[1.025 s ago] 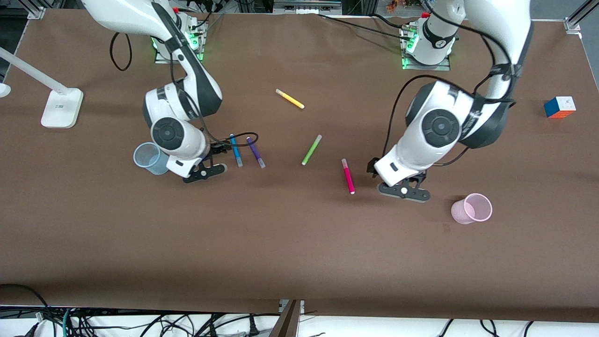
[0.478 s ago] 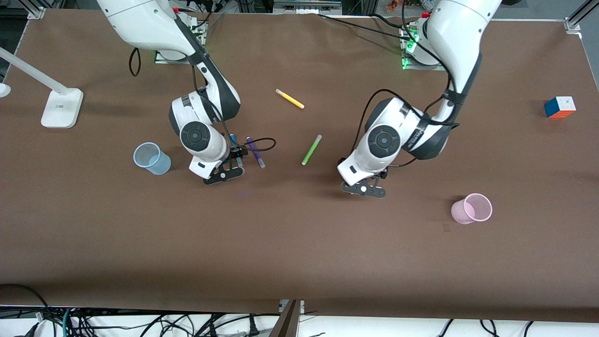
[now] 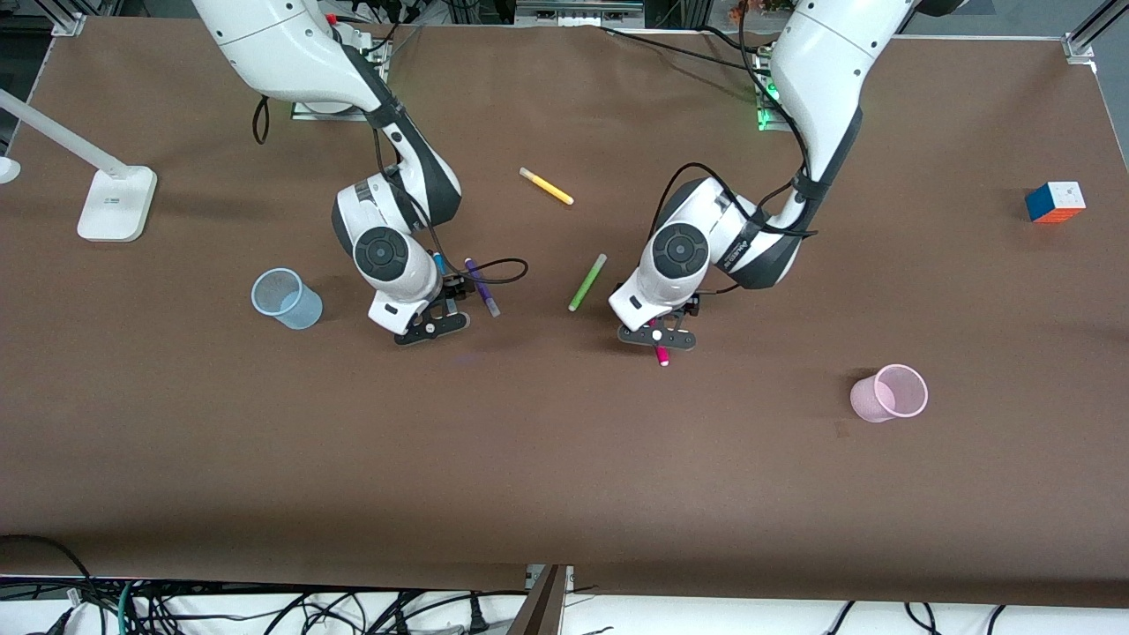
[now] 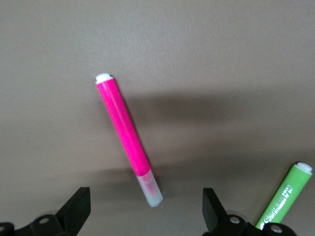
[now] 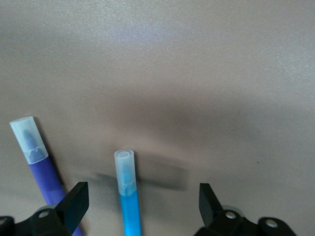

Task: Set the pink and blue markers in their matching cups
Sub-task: 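Grasp the blue marker with the right gripper while the left gripper grasps pink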

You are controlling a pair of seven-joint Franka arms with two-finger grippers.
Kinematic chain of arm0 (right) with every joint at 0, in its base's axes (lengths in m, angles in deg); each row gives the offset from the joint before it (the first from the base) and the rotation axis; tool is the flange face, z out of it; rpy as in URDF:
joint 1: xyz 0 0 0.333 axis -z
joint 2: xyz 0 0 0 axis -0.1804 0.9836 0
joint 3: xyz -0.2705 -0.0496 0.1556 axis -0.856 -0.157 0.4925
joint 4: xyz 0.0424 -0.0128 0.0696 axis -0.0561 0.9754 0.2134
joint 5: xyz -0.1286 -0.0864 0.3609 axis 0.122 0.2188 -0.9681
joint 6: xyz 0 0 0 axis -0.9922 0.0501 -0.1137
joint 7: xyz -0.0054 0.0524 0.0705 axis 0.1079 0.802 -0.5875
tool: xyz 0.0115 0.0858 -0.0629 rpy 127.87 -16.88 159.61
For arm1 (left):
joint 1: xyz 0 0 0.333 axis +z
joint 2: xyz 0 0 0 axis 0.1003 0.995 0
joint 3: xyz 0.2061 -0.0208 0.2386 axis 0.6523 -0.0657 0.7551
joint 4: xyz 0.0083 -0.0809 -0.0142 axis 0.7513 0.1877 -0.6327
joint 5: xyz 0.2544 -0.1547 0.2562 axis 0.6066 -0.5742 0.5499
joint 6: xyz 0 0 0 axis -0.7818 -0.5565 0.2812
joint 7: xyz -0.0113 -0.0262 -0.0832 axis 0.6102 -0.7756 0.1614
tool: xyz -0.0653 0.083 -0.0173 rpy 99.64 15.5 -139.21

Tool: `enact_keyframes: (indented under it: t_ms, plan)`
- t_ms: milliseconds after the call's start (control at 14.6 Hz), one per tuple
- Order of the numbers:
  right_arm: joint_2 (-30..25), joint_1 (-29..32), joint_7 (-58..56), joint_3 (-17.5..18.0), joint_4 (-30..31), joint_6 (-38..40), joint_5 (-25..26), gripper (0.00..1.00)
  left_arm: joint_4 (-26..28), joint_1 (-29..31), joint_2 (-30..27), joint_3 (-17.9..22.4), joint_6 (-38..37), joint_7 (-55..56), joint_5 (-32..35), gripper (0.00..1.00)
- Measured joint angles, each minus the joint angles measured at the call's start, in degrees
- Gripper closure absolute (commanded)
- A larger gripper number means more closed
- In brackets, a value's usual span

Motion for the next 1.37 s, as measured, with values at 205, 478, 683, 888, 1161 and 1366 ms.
enact_keyframes:
  t_ms: [205, 478, 683, 888, 1161, 1366]
  plan:
    - [0.27, -0.22, 0.02, 0.0, 0.03, -0.71, 0.0, 0.29, 3.99, -0.08, 0.11, 0.02, 6.02, 1.21, 0.0, 0.0]
    - [0.62, -0.33, 0.05, 0.0, 0.09, -1.07, 0.0, 0.54, 4.8, -0.42, 0.1, 0.03, 6.98, 1.32, 0.0, 0.51]
    - [0.78, -0.36, 0.09, -0.08, 0.09, -1.39, 0.02, 0.77, 4.97, -0.8, 0.11, 0.03, 6.98, 1.38, 0.0, 0.66]
    - [0.63, -0.35, 0.09, -0.39, 0.06, -1.39, 0.02, 1.0, 5.01, -0.85, 0.1, 0.04, 6.98, 1.4, 0.0, 0.78]
    - [-0.17, -0.37, -1.05, -0.74, -0.38, -1.81, 0.02, 1.0, 4.85, -0.79, -0.19, 0.48, 6.67, 1.43, 0.01, 0.89]
    - [-4.38, -0.29, -7.61, -3.44, -1.33, 2.94, 0.03, 1.0, 3.41, -0.5, -1.78, 1.16, 1.67, 1.42, 3.26, 0.89]
